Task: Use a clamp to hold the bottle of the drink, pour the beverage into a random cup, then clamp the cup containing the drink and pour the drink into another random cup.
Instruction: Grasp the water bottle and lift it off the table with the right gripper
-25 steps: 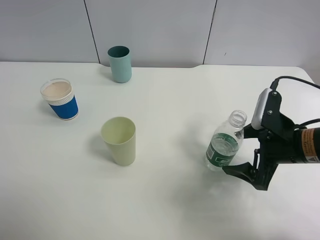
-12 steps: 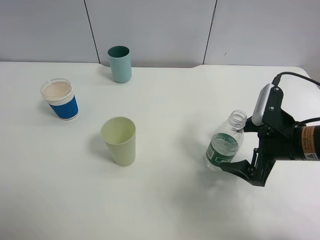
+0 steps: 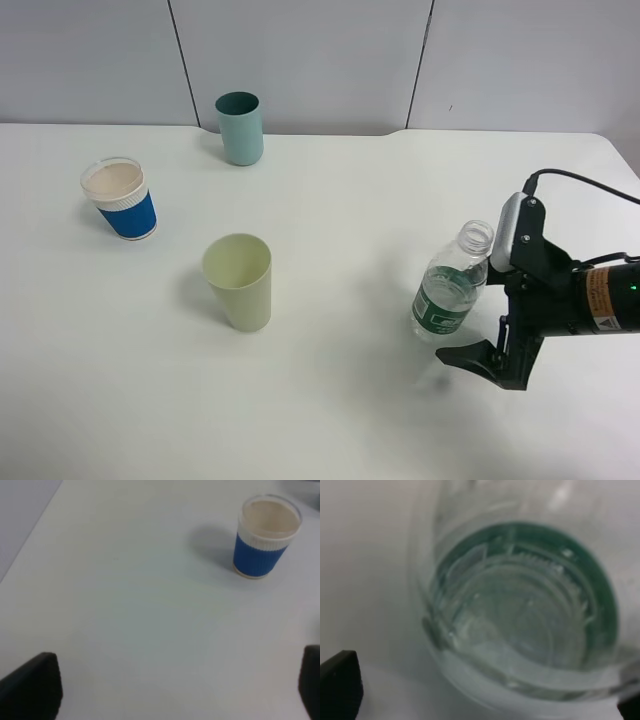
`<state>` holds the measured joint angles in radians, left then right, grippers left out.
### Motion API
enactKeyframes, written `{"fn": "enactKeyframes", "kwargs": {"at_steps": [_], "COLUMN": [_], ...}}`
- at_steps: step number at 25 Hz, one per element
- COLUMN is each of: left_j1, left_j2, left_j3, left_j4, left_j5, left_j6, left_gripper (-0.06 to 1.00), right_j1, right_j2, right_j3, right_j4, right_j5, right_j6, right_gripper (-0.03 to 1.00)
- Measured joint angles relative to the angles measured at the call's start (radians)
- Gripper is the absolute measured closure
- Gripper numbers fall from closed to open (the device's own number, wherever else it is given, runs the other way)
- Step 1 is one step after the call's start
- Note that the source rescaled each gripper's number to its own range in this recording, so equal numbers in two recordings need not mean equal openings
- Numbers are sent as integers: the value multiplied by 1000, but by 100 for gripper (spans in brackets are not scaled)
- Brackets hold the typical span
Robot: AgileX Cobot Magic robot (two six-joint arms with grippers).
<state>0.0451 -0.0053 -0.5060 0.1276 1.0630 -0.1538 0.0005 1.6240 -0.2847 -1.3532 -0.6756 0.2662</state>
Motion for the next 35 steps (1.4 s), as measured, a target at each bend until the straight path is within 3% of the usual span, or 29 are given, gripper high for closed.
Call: {"fn": "enactKeyframes", "kwargs": {"at_steps": [10,21,35], "left_j1": [0,0,0], "left_j2": [0,0,0], "left_j3": [0,0,0], "left_j4": [0,0,0], "left_j5": [0,0,0], "left_j6": [0,0,0], "left_gripper": [8,8,8], "right_j1": [0,0,0], "right_j2": [84,109,109], "right_j3": [-42,-42,-42], "right_j4": [43,109,120], "right_j5": [-45,-155,-189], "right_j6": [-30,-198,-202], "right_gripper": [-3,-3,-3]}}
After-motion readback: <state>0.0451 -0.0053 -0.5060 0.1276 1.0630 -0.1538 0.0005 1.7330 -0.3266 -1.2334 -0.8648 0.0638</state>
